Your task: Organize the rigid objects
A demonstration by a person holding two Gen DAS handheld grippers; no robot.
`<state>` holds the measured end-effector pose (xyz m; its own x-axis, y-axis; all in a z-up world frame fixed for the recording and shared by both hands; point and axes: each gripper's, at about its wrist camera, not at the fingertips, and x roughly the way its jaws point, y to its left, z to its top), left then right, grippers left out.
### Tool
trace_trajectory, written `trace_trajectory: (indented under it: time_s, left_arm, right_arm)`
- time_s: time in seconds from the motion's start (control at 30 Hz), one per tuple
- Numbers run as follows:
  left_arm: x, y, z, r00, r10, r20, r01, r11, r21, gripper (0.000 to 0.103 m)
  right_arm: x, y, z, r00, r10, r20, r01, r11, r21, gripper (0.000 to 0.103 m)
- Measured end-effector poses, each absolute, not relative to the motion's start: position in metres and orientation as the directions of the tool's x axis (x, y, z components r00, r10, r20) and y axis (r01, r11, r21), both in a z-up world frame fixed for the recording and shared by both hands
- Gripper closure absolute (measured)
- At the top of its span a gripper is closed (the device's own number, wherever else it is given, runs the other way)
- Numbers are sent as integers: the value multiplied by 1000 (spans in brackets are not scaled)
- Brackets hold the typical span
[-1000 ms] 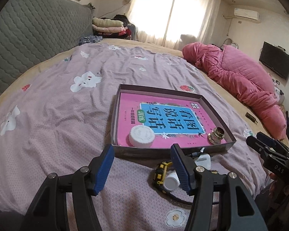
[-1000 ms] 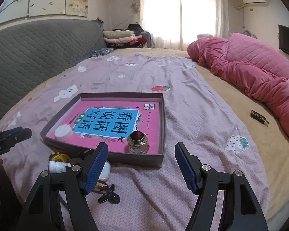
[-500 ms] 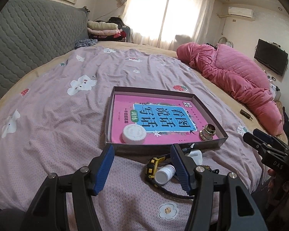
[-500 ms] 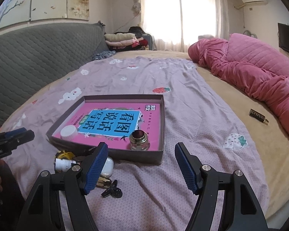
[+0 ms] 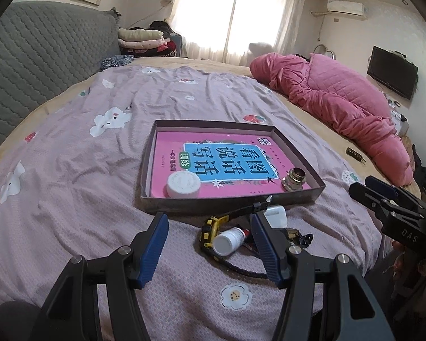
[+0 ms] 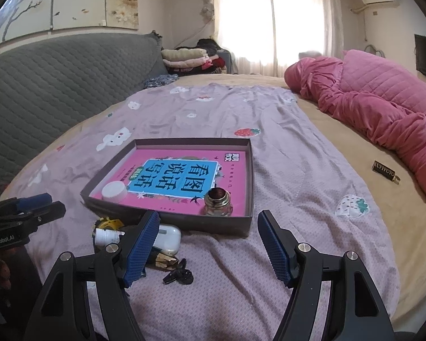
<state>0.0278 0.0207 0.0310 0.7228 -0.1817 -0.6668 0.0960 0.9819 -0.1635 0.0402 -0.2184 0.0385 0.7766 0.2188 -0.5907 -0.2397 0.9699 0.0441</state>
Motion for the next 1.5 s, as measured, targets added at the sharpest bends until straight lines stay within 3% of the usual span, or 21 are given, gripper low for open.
trace_trajectory:
  time_s: [1.5]
  left_arm:
    - [18, -4, 10, 614, -227, -756, 157, 974, -164, 43]
  right_arm:
    - [25, -211, 21, 708, 233, -667, -270, 962, 50, 30]
